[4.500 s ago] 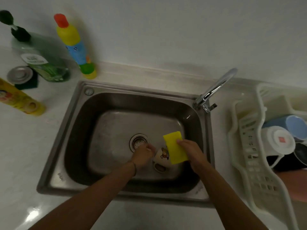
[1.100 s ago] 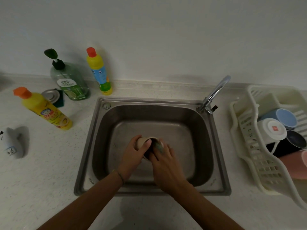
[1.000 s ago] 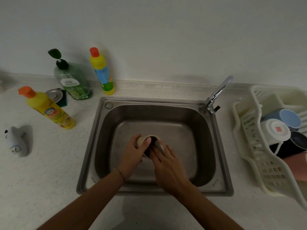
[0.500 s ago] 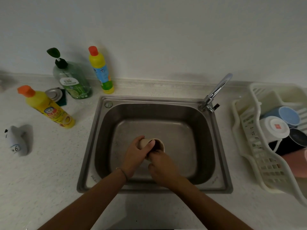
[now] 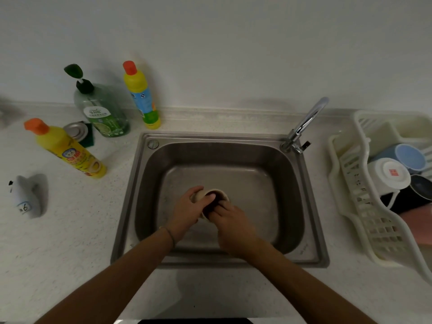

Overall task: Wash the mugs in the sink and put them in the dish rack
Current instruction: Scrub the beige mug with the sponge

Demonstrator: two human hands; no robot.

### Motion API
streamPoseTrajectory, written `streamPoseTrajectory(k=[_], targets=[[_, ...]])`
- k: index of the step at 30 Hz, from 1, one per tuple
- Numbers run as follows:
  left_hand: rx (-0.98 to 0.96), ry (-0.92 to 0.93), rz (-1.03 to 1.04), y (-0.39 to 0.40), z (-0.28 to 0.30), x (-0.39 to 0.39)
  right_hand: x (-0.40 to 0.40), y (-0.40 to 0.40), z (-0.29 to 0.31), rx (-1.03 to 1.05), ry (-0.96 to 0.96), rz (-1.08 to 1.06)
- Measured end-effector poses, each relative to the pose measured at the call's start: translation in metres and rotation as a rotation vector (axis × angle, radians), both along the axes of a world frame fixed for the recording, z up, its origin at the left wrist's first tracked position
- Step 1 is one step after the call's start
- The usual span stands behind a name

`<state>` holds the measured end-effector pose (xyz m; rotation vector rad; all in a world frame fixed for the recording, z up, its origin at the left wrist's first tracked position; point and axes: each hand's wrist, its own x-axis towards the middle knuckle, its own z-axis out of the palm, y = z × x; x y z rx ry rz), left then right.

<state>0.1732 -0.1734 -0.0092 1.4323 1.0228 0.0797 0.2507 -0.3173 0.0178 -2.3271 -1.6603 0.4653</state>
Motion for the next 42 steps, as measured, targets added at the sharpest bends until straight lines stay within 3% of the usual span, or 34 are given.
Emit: streamPoseTrajectory(k=[2,5,6,10,15,19,23,28,30,34,38,42], targets=[[0.014,-0.016,0.003,-0.001,-0.001,0.002,-0.003,0.002,0.000,0.025,0.046,-0.058],[0.020,-0.033,0.053,-0.009,-0.004,0.006,-0.024,0.020,0.012,0.053,0.306,-0.340],[0.019,-0.025,0.051,-0.008,-0.003,0.006,-0.024,0.019,0.013,0.045,0.329,-0.332],[0.086,0.013,-0.055,0.007,-0.001,0.001,0.000,-0.001,0.001,0.008,-0.051,0.041],[0.078,-0.028,-0.006,0.000,0.001,0.007,-0.019,0.023,0.007,0.004,0.307,-0.261],[0.194,-0.018,-0.066,0.011,0.002,0.005,0.003,0.007,-0.006,0.074,-0.052,0.036],[0.171,-0.059,0.024,-0.001,0.002,0.008,-0.019,0.026,0.001,0.052,0.206,-0.263],[0.161,0.047,-0.190,0.018,0.016,0.005,0.008,0.010,-0.008,0.102,-0.090,0.084],[0.095,0.058,-0.240,0.022,0.022,0.005,0.012,0.008,-0.003,0.118,-0.118,0.121],[-0.159,-0.100,-0.150,0.028,0.039,-0.002,0.009,0.011,0.016,0.176,-0.091,-0.012],[-0.281,-0.303,0.091,0.009,0.040,-0.010,0.007,0.017,0.029,0.195,-0.015,-0.163],[-0.334,-0.313,0.311,-0.011,0.033,0.006,-0.010,0.031,0.022,0.210,0.015,-0.214]])
